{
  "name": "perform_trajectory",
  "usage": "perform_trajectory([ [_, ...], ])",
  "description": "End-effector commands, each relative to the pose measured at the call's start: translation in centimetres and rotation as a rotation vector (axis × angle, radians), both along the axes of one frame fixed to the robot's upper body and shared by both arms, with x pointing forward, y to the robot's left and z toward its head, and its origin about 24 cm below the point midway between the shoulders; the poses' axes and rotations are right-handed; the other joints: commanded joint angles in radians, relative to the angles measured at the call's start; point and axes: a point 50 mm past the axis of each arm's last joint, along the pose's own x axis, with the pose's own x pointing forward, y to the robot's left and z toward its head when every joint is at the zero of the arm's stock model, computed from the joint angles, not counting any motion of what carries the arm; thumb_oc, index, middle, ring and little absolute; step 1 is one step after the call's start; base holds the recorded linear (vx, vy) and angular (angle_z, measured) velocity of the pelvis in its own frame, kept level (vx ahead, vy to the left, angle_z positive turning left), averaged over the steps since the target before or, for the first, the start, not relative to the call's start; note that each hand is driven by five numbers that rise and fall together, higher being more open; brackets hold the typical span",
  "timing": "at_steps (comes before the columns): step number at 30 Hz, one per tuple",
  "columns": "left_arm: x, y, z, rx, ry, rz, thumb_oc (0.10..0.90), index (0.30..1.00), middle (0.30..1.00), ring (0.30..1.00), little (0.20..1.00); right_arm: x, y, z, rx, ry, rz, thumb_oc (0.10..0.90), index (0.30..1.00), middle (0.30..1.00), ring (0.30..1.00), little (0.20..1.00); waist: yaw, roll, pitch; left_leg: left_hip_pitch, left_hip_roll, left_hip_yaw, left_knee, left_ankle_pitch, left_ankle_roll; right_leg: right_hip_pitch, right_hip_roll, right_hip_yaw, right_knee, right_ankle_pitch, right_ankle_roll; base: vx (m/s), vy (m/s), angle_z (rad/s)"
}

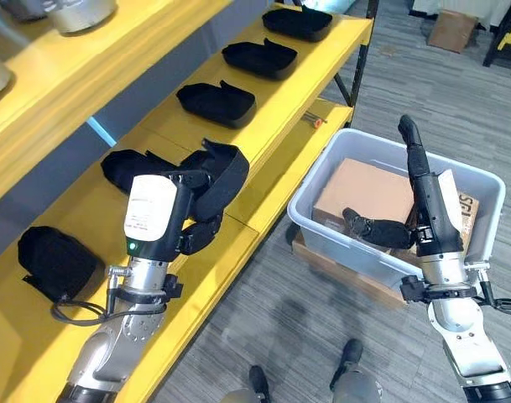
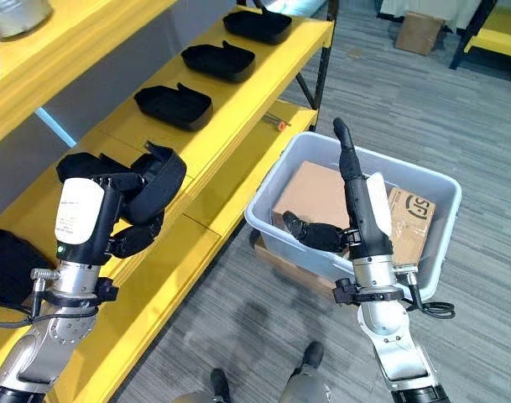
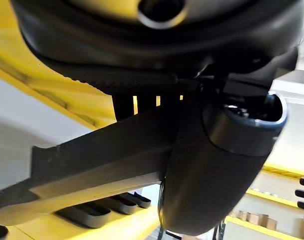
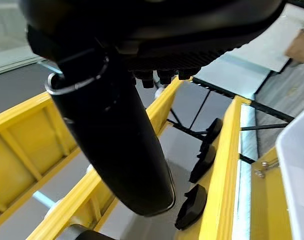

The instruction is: Move parts from the plastic box to the shelf.

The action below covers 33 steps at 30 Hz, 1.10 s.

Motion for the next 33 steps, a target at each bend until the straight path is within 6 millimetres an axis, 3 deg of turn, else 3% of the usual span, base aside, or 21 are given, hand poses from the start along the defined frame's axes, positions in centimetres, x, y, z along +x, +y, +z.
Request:
perform_trajectory([
  [1, -1.4, -0.3, 5.3, 0.018, -0.332, -0.044, 0.4, 0.3, 0.3, 0.3, 0.3, -0.5, 1.8, 3.3, 0.0, -0.207, 0.102, 0.9, 1.0, 1.0, 1.0, 1.0, -0.021, -0.024, -0.089, 0.056, -0.028, -0.003, -0.081, -0.072, 0.06, 0.022, 0.009, 0.029, -0.026, -0.041, 0.094, -0.01, 0.089, 0.1],
  [9, -2.0, 0.1, 5.4, 0.052, -0.245, -0.101, 0.4, 0.3, 0.3, 0.3, 0.3, -0.3, 1.3, 2.5, -0.005, -0.149, 0.073, 0.9, 1.0, 1.0, 1.0, 1.0, 0.003, -0.057, -0.1, 0.048, -0.087, -0.05, -0.083, -0.075, 0.096, 0.032, -0.05, 0.023, -0.013, 0.009, 0.133, 0.01, 0.123, 0.18],
  [15, -2.7, 0.7, 6.4, 0.096, -0.143, -0.192, 0.4, 0.3, 0.3, 0.3, 0.3, -0.1, 0.9, 2.2, -0.009, -0.115, 0.052, 0.9, 1.0, 1.0, 1.0, 1.0, 0.021, -0.059, -0.104, 0.053, -0.125, -0.076, -0.083, -0.079, 0.117, 0.049, -0.091, 0.012, 0.002, 0.046, 0.157, 0.02, 0.124, 0.28],
  [21, -3.4, 1.5, 7.5, 0.019, -0.082, -0.265, 0.4, 0.3, 0.3, 0.3, 0.3, 0.2, 1.1, 1.5, -0.003, -0.068, 0.071, 0.9, 1.0, 1.0, 1.0, 1.0, 0.038, -0.061, -0.1, 0.06, -0.154, -0.09, -0.083, -0.082, 0.132, 0.057, -0.126, -0.003, 0.02, 0.078, 0.169, 0.0, 0.109, 0.2],
  [26, -3.4, 2.5, 7.8, 0.129, 0.027, -0.252, 0.4, 0.3, 0.3, 0.3, 0.3, 0.3, 1.0, 0.8, -0.016, -0.022, 0.076, 0.9, 1.0, 1.0, 1.0, 1.0, 0.046, -0.056, -0.092, 0.071, -0.172, -0.101, -0.083, -0.087, 0.145, 0.059, -0.149, 0.008, 0.051, 0.095, 0.172, 0.01, 0.093, 0.12],
  [31, -3.8, 3.9, 7.8, 0.207, 0.143, -0.208, 0.4, 0.3, 0.3, 0.3, 0.3, 0.2, 0.3, -0.2, -0.016, 0.032, 0.063, 0.9, 1.0, 1.0, 1.0, 1.0, 0.03, -0.059, -0.073, 0.088, -0.179, -0.113, -0.083, -0.086, 0.159, 0.005, -0.127, 0.156, 0.139, 0.07, 0.158, 0.0, 0.073, 0.24],
  [32, -3.8, 3.9, 7.8, 0.206, 0.142, -0.208, 0.4, 0.3, 0.3, 0.3, 0.3, 0.1, 0.3, -0.2, -0.016, 0.031, 0.063, 0.9, 1.0, 1.0, 1.0, 1.0, 0.031, -0.062, -0.07, 0.08, -0.182, -0.097, -0.083, -0.071, 0.162, -0.001, -0.133, 0.14, 0.137, 0.083, 0.14, -0.06, 0.016, 0.16],
  [33, -3.7, 4.4, 7.7, 0.228, 0.167, -0.179, 0.4, 0.3, 0.3, 0.3, 0.3, -0.1, -0.1, -0.4, -0.028, 0.054, 0.064, 0.9, 1.0, 1.0, 1.0, 1.0, 0.003, -0.056, -0.058, 0.083, -0.175, -0.116, -0.083, -0.063, 0.162, -0.043, -0.06, 0.267, 0.155, 0.065, 0.118, -0.06, 0.004, 0.0],
])
